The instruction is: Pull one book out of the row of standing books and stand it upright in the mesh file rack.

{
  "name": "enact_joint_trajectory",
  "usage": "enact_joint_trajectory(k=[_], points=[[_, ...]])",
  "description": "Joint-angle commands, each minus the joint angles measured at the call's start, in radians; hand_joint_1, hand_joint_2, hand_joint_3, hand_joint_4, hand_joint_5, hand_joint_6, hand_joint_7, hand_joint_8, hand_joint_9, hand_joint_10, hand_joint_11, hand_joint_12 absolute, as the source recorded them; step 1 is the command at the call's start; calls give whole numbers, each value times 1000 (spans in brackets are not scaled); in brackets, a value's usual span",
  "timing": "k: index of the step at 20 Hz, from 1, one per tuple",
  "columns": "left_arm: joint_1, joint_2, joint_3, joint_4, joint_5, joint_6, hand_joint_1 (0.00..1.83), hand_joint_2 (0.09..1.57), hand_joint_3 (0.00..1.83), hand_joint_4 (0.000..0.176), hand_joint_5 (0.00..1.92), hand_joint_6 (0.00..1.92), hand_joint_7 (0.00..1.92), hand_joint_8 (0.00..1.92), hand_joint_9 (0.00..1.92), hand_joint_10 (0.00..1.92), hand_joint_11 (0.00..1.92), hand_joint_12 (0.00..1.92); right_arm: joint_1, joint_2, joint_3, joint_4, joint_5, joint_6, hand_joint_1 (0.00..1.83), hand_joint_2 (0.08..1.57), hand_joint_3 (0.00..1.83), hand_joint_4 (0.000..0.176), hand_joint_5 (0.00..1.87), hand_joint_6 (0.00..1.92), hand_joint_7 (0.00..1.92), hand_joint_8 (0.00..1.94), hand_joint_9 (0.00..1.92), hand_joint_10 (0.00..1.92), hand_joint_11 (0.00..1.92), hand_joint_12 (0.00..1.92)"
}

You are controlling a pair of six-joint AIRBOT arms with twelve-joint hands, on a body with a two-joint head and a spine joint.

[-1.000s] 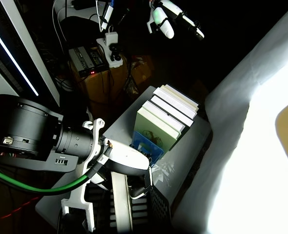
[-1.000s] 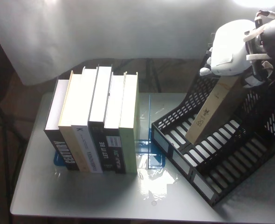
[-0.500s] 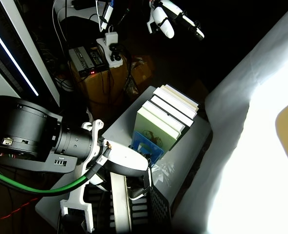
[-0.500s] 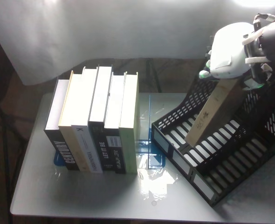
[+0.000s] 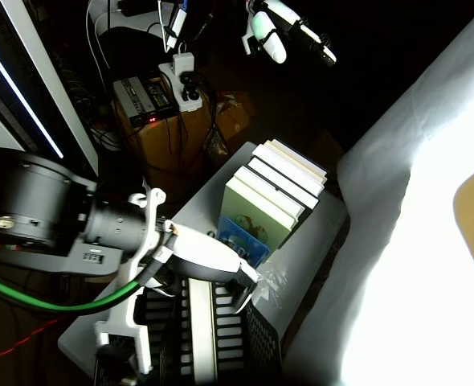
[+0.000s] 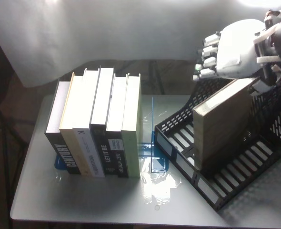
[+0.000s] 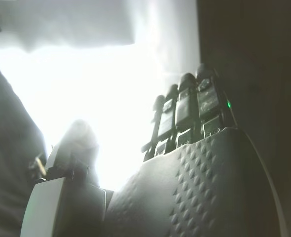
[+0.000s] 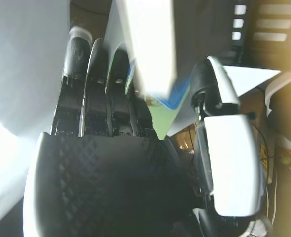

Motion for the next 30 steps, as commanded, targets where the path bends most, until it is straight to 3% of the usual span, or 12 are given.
enact_joint_trajectory(k=[1, 6, 9, 10, 12, 16, 17, 19, 23, 24, 27, 30], points=[[-7, 16, 3, -18, -142, -4, 331, 1477, 3, 17, 0, 0, 0, 0, 0, 0, 0, 0, 18, 25, -6, -20, -85, -7, 980, 1016, 0, 0, 4, 539, 178, 30, 0, 795, 0, 1624], [-7, 31, -10, -3, -174, -4, 299, 1483, 4, 5, 0, 0, 0, 0, 0, 0, 0, 0, 56, 73, -60, -27, -86, -9, 906, 1048, 0, 4, 14, 215, 75, 0, 0, 546, 0, 1317], [-7, 29, -9, -3, -174, -4, 335, 1489, 2, 0, 0, 0, 0, 0, 0, 0, 0, 0, 57, 73, -42, -33, -91, -9, 925, 1050, 1, 0, 0, 8, 0, 0, 0, 253, 0, 886], [-7, 29, -8, -3, -173, -4, 334, 1488, 1, 0, 0, 0, 0, 0, 0, 0, 0, 0, 57, 73, -43, -33, -93, -9, 922, 1059, 2, 0, 0, 1, 0, 0, 0, 225, 0, 540], [-7, 29, -10, -4, -174, -4, 311, 1489, 1, 4, 0, 0, 0, 0, 0, 0, 0, 0, 60, 88, -62, -32, -101, -8, 901, 1073, 2, 0, 25, 8, 0, 0, 0, 296, 0, 1128], [-7, 23, -13, -7, -164, -4, 288, 1477, 0, 22, 0, 0, 0, 0, 0, 0, 0, 0, 94, 121, -143, -13, -108, -5, 656, 1209, 15, 0, 0, 0, 0, 0, 0, 64, 0, 1104], [-7, 21, -13, -7, -161, -4, 282, 1471, 0, 26, 0, 0, 0, 0, 0, 0, 0, 0, 117, 152, -166, 1, -113, -5, 566, 1237, 9, 0, 0, 0, 0, 0, 0, 12, 0, 1005], [-7, 21, -16, -7, -158, -4, 328, 1476, 0, 12, 0, 0, 0, 0, 0, 0, 0, 0, 119, 185, -195, 84, -136, -5, 483, 1291, 2, 0, 0, 0, 0, 0, 0, 0, 0, 253], [-16, 19, -15, 1, -134, -4, 336, 1474, 0, 0, 0, 0, 0, 0, 0, 0, 0, 0, 129, 225, -210, 488, -112, -206, 498, 1314, 0, 22, 0, 0, 0, 0, 20, 11, 0, 1022], [-20, 19, -14, 4, -128, -4, 358, 1472, 0, 0, 0, 0, 0, 0, 0, 0, 0, 0, 130, 232, -203, 673, -90, -325, 533, 1323, 2, 39, 0, 0, 0, 0, 26, 14, 0, 1050], [-33, 18, -13, 24, -111, -4, 400, 1455, 0, 0, 0, 0, 0, 0, 0, 0, 0, 0, 88, 255, -167, 1275, 15, -637, 464, 1336, 4, 29, 0, 0, 0, 0, 92, 47, 0, 1116], [-73, 12, -5, 78, -73, -4, 421, 1440, 0, 0, 0, 0, 0, 0, 0, 0, 0, 0, 23, 295, -155, 1662, 144, -803, 423, 1316, 0, 21, 0, 0, 0, 0, 184, 100, 0, 923]])
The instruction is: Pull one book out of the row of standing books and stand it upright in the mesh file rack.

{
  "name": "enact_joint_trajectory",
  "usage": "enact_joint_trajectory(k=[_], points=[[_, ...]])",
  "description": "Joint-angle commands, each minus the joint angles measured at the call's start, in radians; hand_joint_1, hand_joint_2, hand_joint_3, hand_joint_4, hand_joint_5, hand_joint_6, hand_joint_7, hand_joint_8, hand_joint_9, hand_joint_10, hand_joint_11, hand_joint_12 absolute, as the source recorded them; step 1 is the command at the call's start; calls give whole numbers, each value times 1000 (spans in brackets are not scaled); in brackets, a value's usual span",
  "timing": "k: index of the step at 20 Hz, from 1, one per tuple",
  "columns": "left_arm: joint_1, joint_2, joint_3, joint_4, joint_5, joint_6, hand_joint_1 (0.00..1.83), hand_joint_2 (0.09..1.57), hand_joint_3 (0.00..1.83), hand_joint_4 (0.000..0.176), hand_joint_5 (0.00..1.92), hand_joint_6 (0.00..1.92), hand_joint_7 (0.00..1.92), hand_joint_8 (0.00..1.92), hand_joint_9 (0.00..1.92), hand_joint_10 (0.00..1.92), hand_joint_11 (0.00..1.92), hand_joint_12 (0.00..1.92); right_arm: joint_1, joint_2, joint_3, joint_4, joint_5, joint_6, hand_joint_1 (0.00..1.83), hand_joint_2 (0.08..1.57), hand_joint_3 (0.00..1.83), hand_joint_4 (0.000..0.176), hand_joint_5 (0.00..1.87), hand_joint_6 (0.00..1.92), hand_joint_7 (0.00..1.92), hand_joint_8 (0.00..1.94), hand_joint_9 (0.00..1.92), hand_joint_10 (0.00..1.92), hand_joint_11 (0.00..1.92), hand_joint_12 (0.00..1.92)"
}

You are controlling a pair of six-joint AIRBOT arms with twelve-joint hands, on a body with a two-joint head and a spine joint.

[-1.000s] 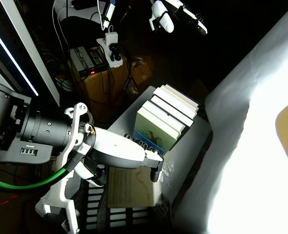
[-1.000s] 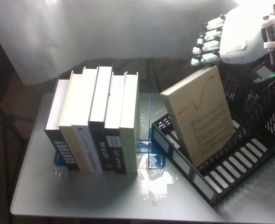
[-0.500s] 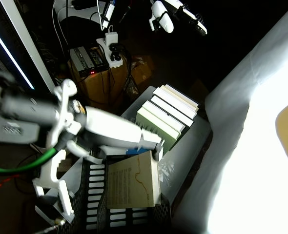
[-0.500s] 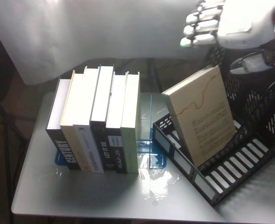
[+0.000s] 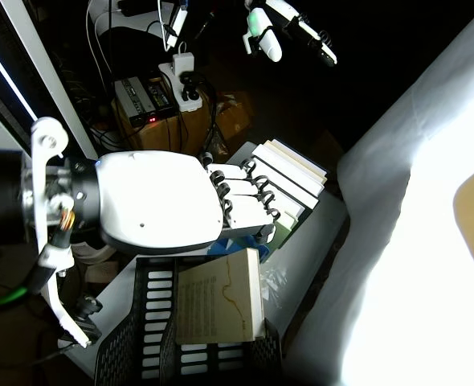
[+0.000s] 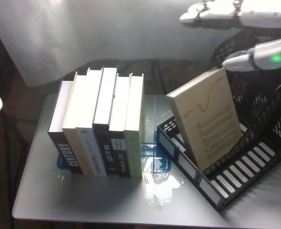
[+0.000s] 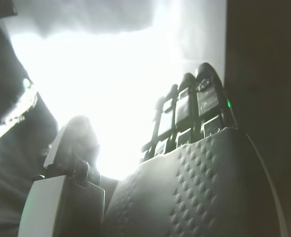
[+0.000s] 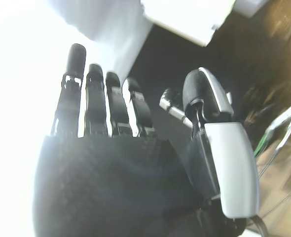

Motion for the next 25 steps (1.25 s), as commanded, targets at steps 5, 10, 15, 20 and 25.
enact_joint_trajectory(k=[5, 10, 15, 20, 25], points=[[-47, 2, 7, 92, -78, -5, 455, 1432, 0, 0, 0, 0, 0, 0, 0, 0, 0, 0, -138, 52, -23, 474, 269, -178, 499, 1235, 0, 15, 0, 0, 0, 0, 185, 140, 0, 1017], [-122, -1, 12, 213, -13, -5, 461, 1414, 0, 0, 0, 0, 0, 0, 0, 0, 0, 0, -324, 82, -86, 779, 507, -302, 455, 1290, 9, 0, 0, 0, 0, 0, 73, 60, 11, 5], [-218, -32, 46, 346, 97, -5, 240, 1314, 0, 95, 0, 0, 0, 0, 0, 0, 0, 0, -433, 85, -120, 865, 610, -311, 450, 1291, 0, 0, 0, 0, 0, 0, 123, 18, 0, 698], [-343, -80, 101, 498, 221, -5, 71, 1341, 0, 150, 0, 0, 0, 0, 0, 0, 0, 0, -496, 78, -134, 904, 638, -322, 483, 1322, 4, 0, 0, 0, 0, 0, 67, 8, 0, 529], [-410, -107, 125, 595, 278, -5, 85, 1386, 12, 115, 0, 0, 0, 0, 0, 0, 0, 0, -530, 70, -133, 924, 646, -322, 449, 1305, 6, 0, 0, 0, 0, 0, 32, 0, 0, 320]])
